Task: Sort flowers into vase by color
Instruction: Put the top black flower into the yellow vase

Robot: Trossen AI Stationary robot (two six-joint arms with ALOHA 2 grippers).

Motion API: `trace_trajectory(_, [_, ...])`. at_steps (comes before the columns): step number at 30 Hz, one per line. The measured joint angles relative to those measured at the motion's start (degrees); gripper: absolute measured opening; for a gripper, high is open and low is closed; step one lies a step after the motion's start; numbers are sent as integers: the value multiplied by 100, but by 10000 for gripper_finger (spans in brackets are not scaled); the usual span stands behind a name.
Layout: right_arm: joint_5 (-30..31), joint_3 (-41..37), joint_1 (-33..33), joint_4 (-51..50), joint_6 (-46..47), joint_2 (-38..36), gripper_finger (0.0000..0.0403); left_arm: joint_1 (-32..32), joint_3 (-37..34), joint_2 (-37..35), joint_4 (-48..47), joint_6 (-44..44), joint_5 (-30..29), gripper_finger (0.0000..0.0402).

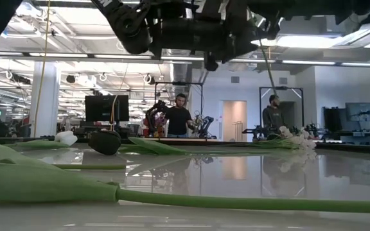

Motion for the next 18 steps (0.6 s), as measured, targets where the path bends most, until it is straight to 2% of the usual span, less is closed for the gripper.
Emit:
trace_trajectory(5, [-4,0,-4,-9,-31,2,27,-72,50,-6,33,138,87,178])
trace_trajectory(7, [-54,1,-4,-28,-43,2,34,-82,50,-8,46,136,102,165])
trace_trajectory(10, [-308,0,-9,-57,-126,2,50,-91,50,-9,42,138,96,116])
trace_trajectory(13, [-526,2,-4,-52,-136,2,59,-106,50,-9,86,287,84,35])
trace_trajectory(14, [-570,0,-4,-52,-143,2,60,-116,50,-9,109,335,89,19])
trace_trajectory(18, [-659,2,-4,-122,-284,-2,63,-125,50,-9,157,339,131,3])
